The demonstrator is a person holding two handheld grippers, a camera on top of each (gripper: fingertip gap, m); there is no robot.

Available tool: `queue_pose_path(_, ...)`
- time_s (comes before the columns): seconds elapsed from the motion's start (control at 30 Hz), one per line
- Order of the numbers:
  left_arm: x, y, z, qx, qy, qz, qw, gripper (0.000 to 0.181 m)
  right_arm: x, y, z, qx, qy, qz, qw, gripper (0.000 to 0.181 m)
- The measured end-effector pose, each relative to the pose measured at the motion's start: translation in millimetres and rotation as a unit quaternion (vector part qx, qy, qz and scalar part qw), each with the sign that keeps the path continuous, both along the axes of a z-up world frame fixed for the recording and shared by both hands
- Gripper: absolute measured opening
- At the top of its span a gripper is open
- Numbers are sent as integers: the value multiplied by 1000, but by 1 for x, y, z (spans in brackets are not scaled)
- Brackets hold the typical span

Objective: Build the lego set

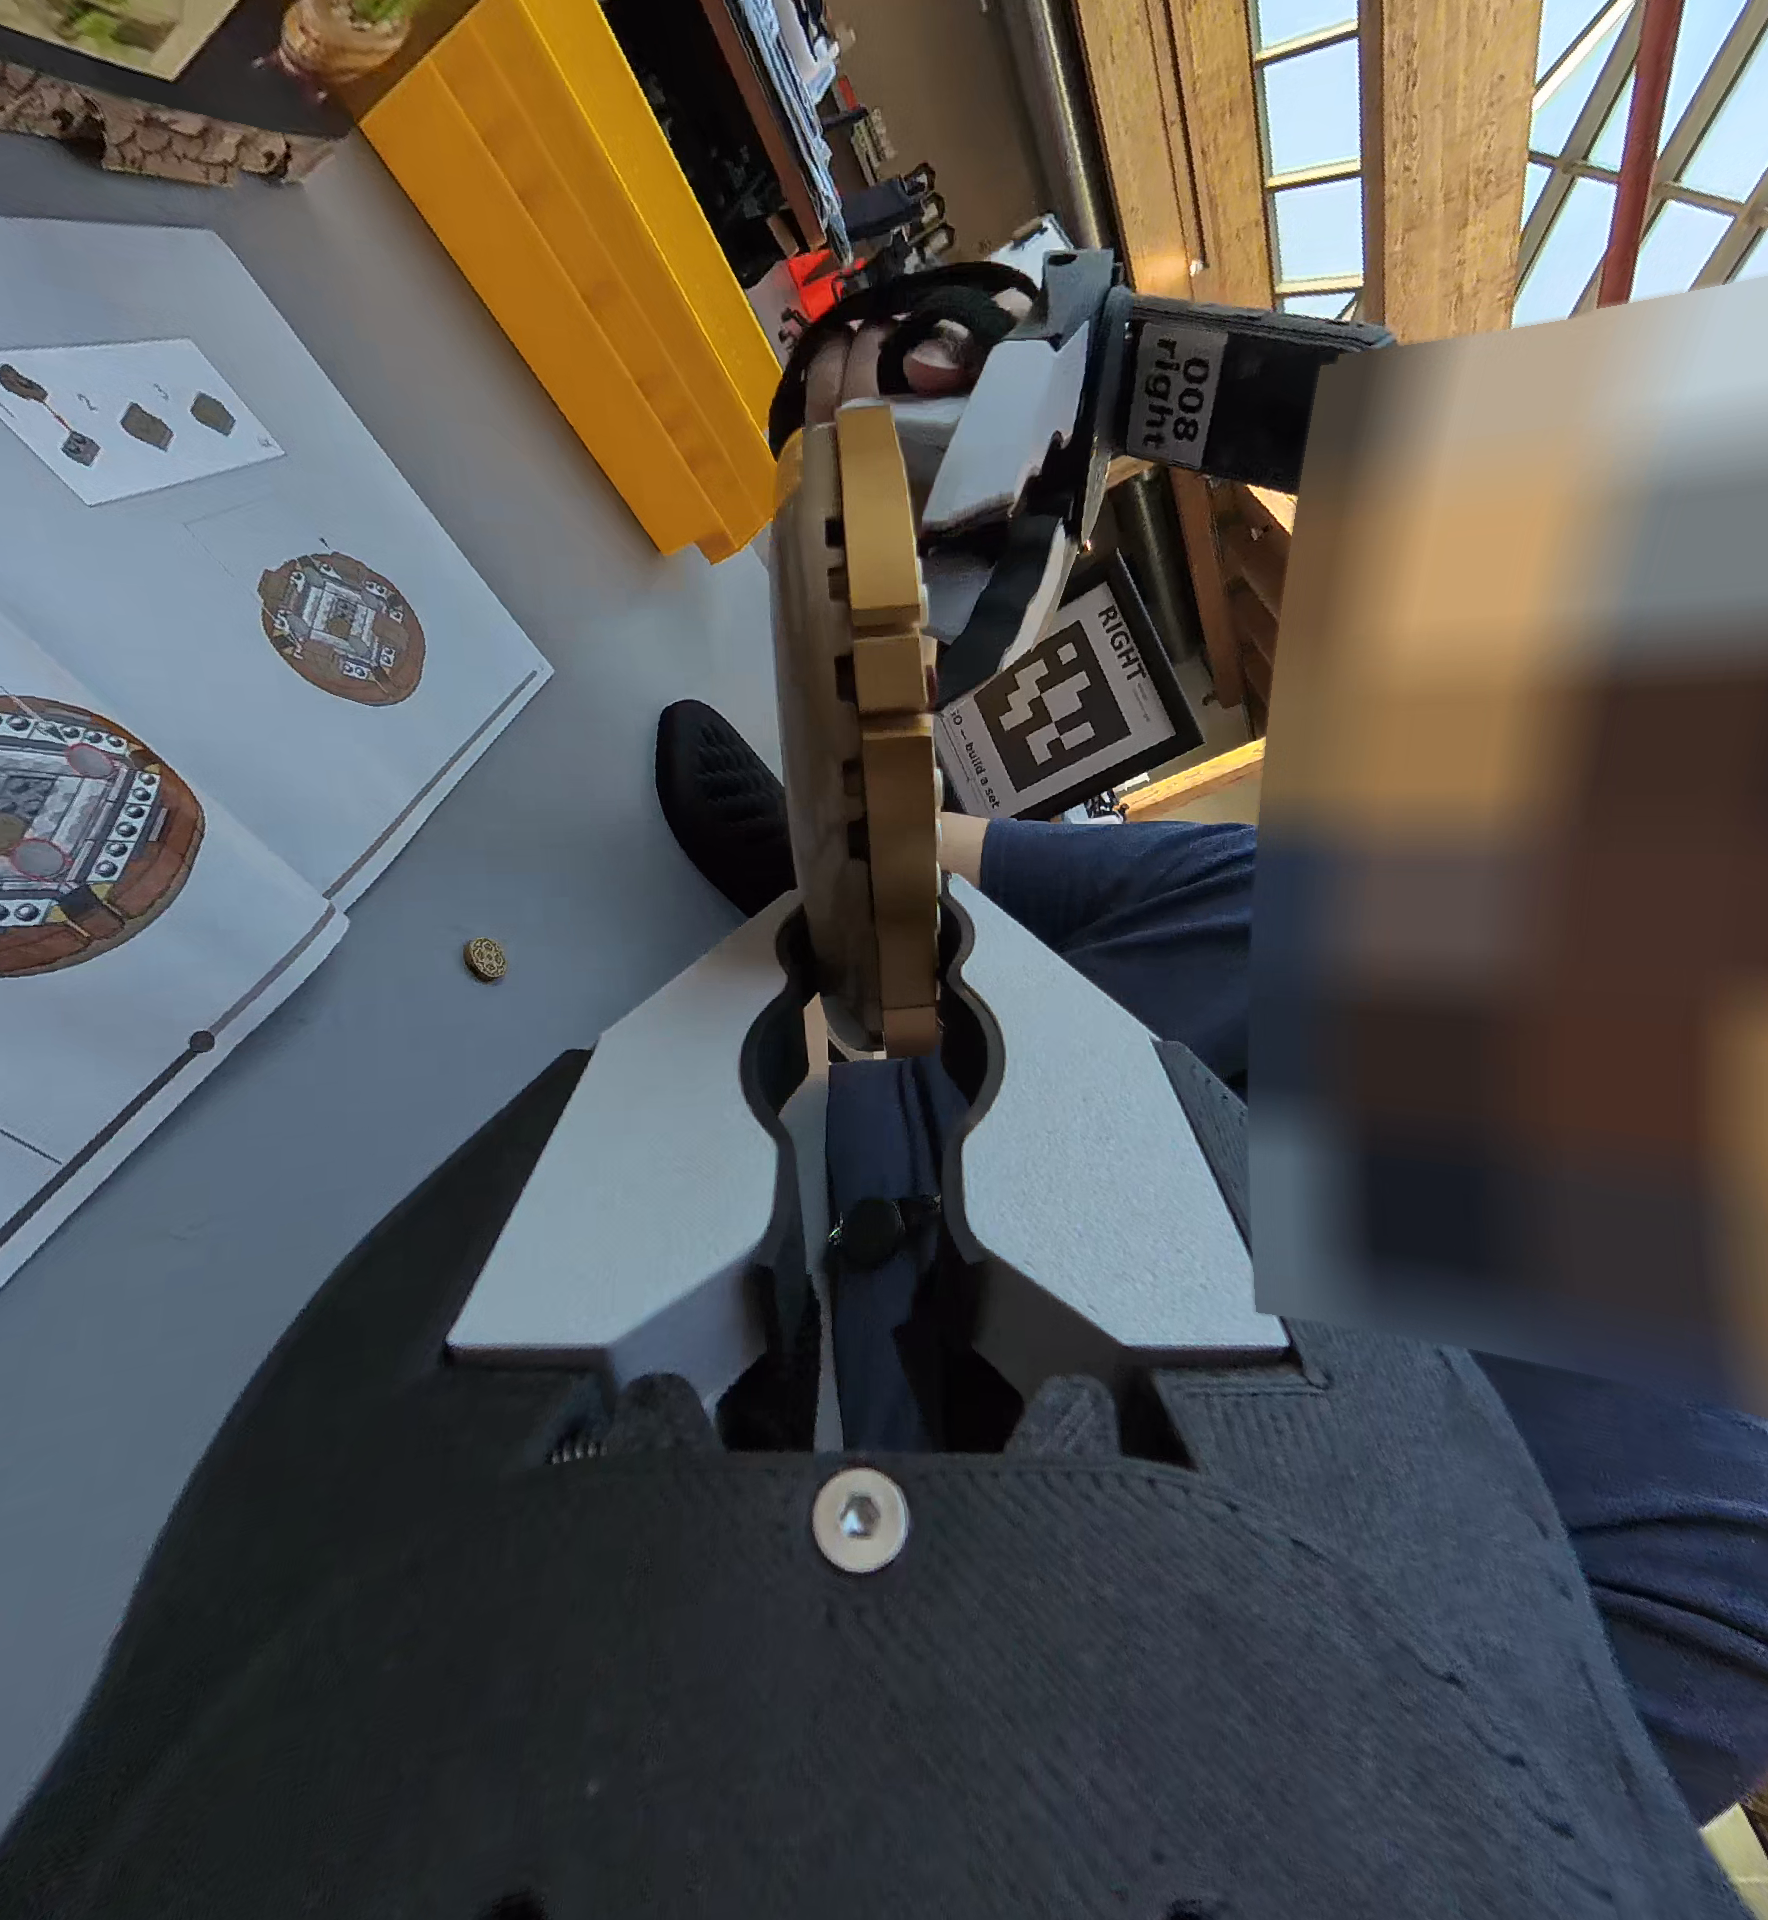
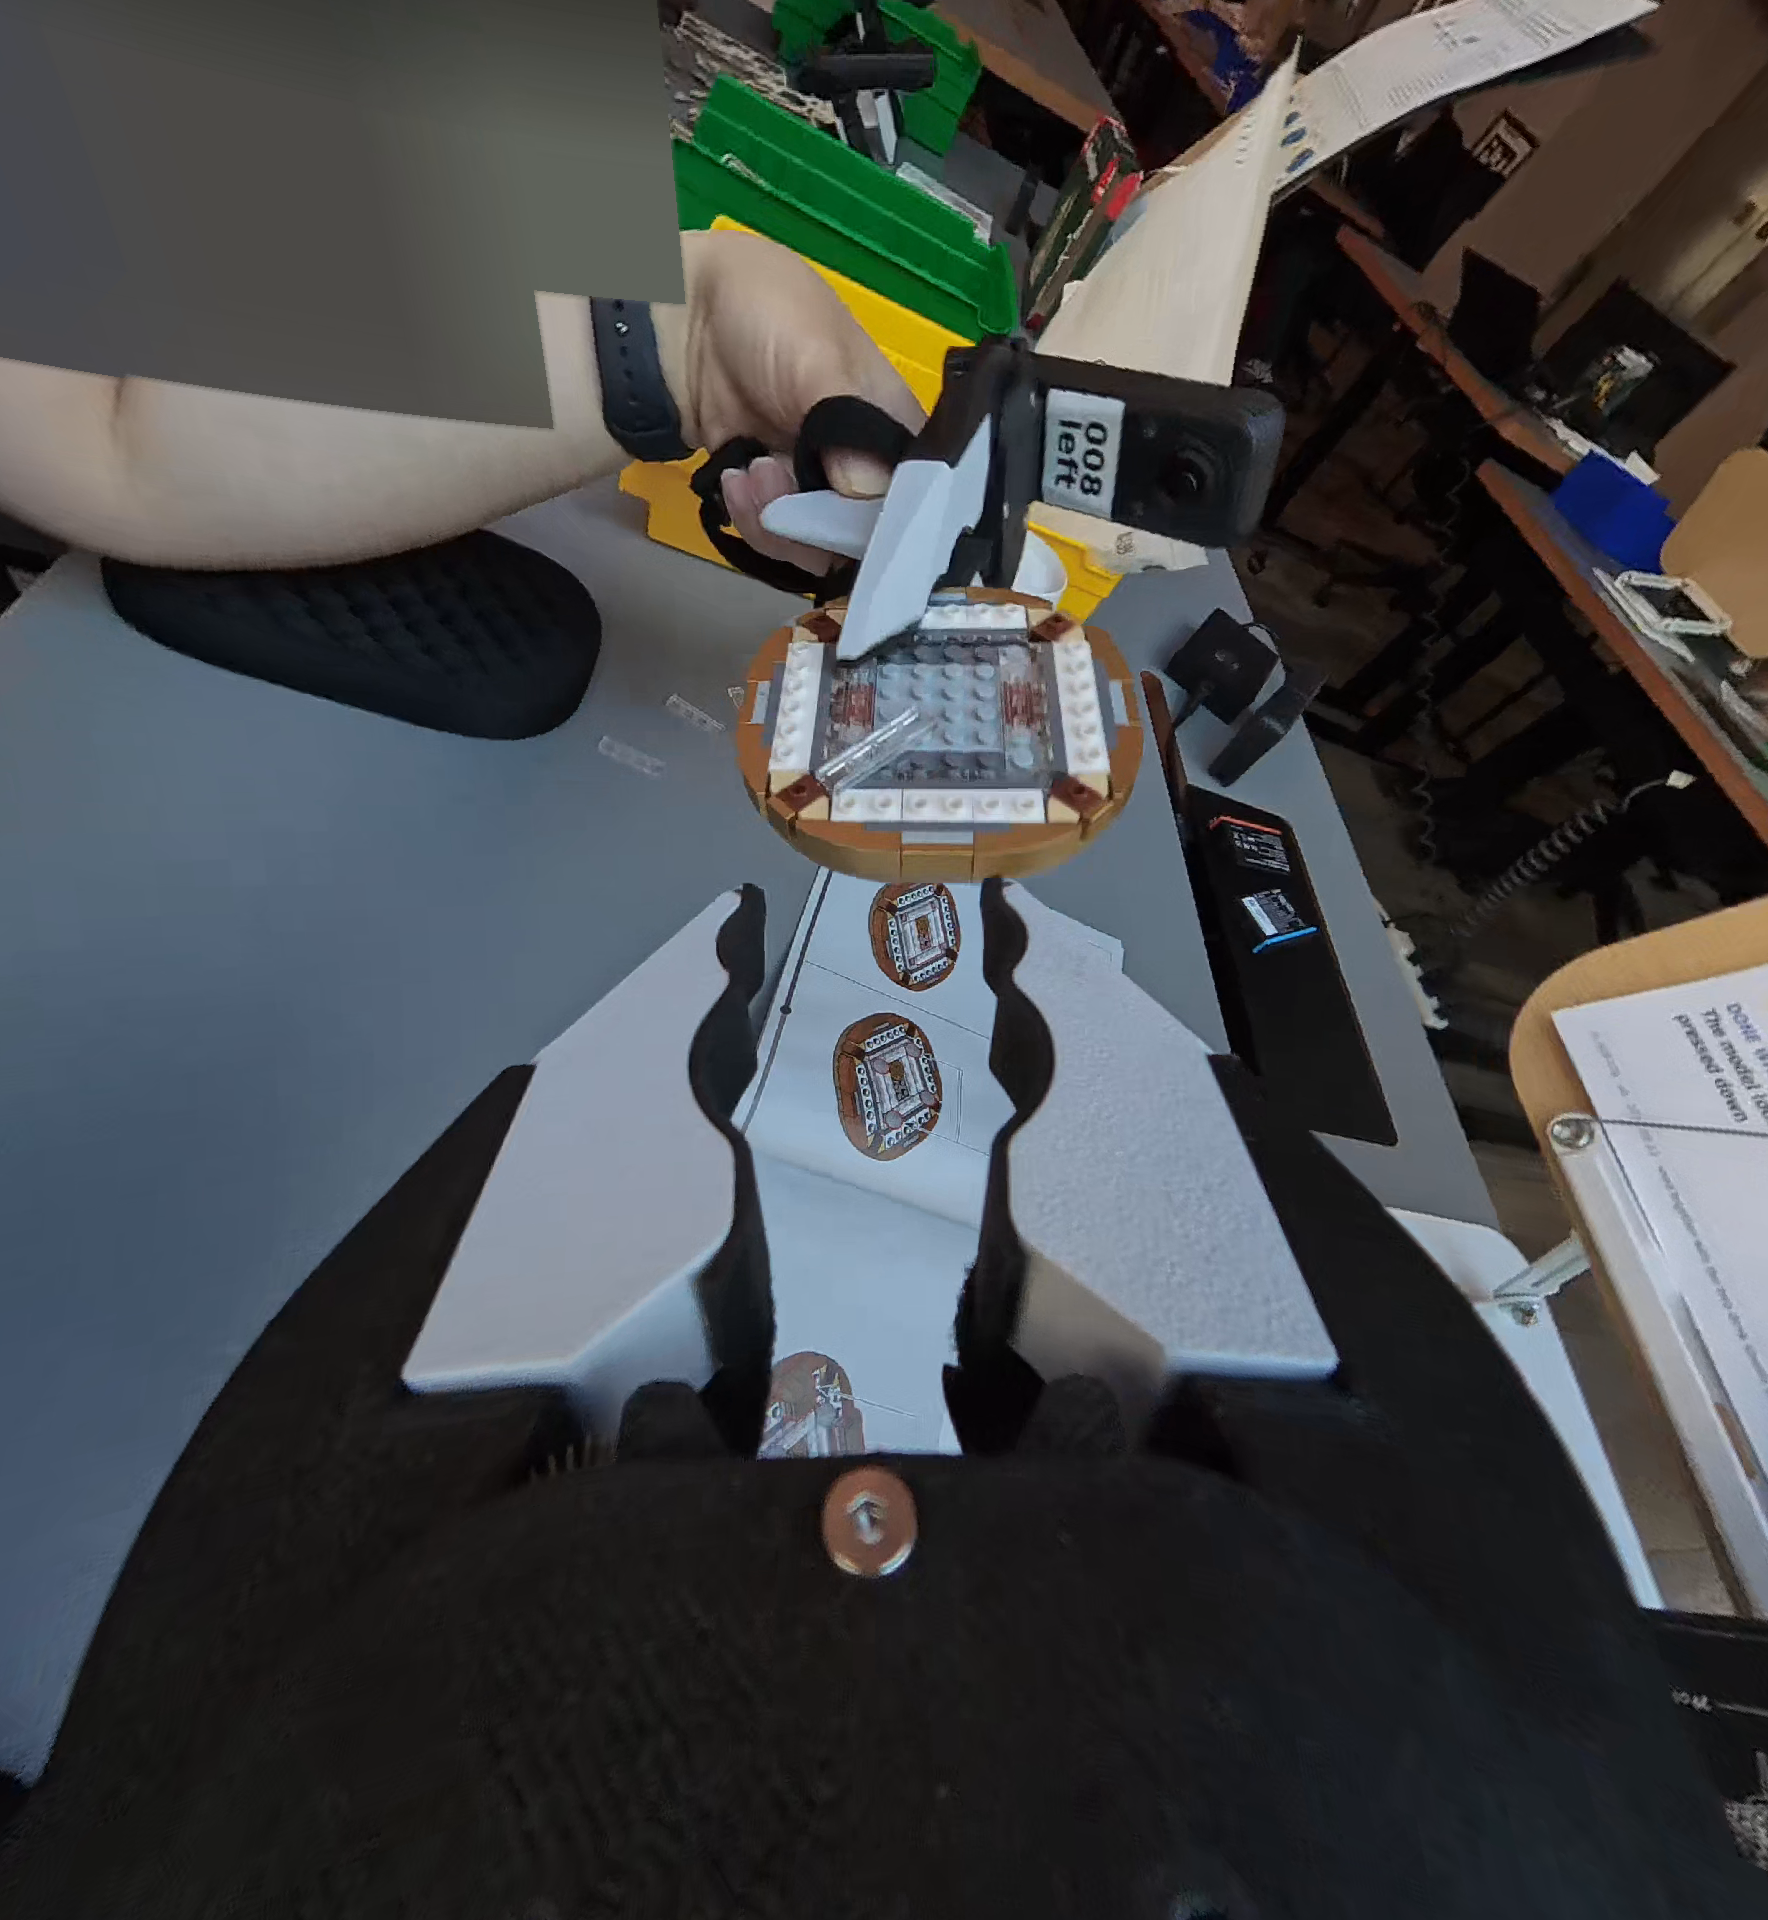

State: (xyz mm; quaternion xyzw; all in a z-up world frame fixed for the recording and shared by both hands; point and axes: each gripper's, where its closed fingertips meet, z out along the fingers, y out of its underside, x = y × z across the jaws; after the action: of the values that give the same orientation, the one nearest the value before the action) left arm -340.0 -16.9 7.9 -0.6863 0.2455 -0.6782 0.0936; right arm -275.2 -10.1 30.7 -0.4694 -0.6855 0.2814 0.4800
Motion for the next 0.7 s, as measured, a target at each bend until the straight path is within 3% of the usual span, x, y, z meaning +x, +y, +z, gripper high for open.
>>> queue_pose_path(0.03,5,-1,-3,-3,4,-8,1000,19,-2,-2,-2,18,-6,2,1000,42)
queue_pose_path(0.23,36,-15,-23,-26,24,-73,997,19,-6,-15,-21,50,-66,25,996,41)
queue_pose_path(0.37,47,-24,-30,-34,29,-101,994,19,-4,-28,-32,21,-94,54,994,39)
queue_pose_path(0.7,50,-25,-30,-43,20,-108,993,19,1,-37,-39,-19,-119,68,990,37)
